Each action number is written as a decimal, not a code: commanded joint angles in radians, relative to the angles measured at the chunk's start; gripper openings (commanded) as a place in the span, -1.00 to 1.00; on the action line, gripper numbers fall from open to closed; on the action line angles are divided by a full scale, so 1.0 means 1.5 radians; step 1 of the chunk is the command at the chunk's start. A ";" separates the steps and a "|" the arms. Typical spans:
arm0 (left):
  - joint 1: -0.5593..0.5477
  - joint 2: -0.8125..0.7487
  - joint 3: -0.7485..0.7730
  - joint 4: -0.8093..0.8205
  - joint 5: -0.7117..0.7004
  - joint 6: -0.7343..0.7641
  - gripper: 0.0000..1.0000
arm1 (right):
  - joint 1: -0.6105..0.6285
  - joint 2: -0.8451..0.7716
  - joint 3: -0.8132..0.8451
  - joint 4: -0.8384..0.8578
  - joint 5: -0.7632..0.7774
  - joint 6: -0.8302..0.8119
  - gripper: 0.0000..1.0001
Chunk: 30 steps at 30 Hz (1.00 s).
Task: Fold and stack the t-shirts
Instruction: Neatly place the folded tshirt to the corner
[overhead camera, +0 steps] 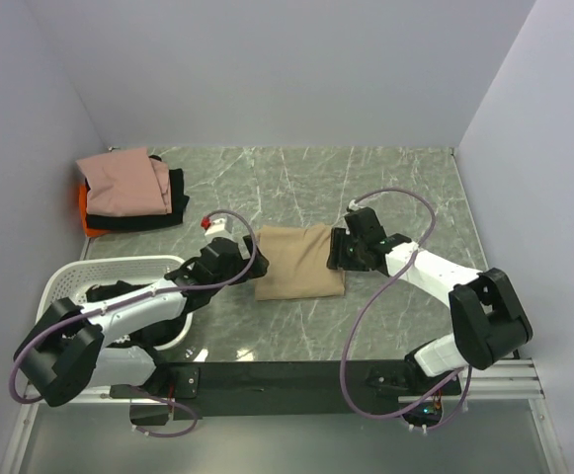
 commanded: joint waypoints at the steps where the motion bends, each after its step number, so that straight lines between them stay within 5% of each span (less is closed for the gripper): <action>1: 0.039 -0.018 -0.029 0.028 0.062 0.001 0.99 | 0.009 0.007 -0.004 0.034 0.001 0.010 0.26; 13: 0.106 0.064 -0.104 0.238 0.274 -0.007 0.99 | 0.013 0.011 -0.016 0.030 0.012 0.012 0.26; 30: 0.102 0.273 -0.084 0.395 0.321 -0.051 0.99 | 0.018 0.013 -0.021 0.031 0.013 0.012 0.26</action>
